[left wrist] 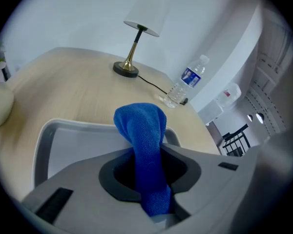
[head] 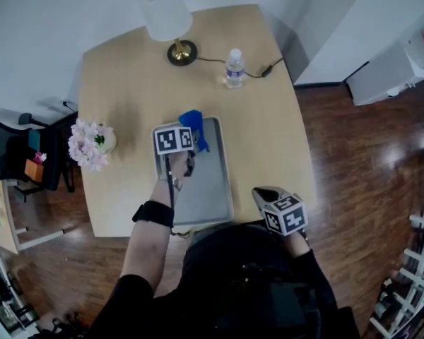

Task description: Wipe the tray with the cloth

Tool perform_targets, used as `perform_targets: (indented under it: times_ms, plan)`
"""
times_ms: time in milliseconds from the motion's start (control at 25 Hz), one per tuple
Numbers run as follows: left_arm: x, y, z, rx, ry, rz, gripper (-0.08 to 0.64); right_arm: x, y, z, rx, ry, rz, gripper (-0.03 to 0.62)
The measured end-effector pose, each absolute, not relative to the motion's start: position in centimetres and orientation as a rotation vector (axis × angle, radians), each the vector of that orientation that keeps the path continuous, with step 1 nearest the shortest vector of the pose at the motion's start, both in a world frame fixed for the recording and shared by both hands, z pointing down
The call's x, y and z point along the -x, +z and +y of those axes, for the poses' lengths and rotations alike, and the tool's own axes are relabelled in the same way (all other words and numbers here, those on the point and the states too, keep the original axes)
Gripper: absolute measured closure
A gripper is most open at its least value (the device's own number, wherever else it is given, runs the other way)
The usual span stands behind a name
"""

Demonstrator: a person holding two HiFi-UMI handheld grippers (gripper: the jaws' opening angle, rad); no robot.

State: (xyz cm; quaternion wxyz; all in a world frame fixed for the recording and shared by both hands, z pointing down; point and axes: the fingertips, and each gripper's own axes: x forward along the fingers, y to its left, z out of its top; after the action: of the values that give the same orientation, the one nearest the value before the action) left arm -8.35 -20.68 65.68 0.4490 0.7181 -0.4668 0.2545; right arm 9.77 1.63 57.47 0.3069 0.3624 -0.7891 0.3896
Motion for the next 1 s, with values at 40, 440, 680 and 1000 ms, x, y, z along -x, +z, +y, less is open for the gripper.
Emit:
perform_targets:
  times_ms: [40, 440, 680, 1000]
  plan:
    - [8.4, 66.0, -21.5, -1.764, 0.638, -1.157, 0.462, -10.2, 57.4, 1.5, -0.967, 1.037, -2.086, 0.586]
    - [8.1, 67.4, -22.0, -1.733, 0.708, -1.143, 0.462, -10.6, 57.6, 0.6, -0.962, 1.067, -2.095, 0.586]
    - [8.0, 67.2, -17.8, -1.729, 0.732, -1.13, 0.462, -9.7, 57.5, 0.0, -0.95, 1.055, -2.107, 0.586]
    - [6.6, 67.4, -2.7, -1.715, 0.761, -1.019, 0.463, -9.0, 58.0, 0.0, -0.924, 1.062, -2.103, 0.586]
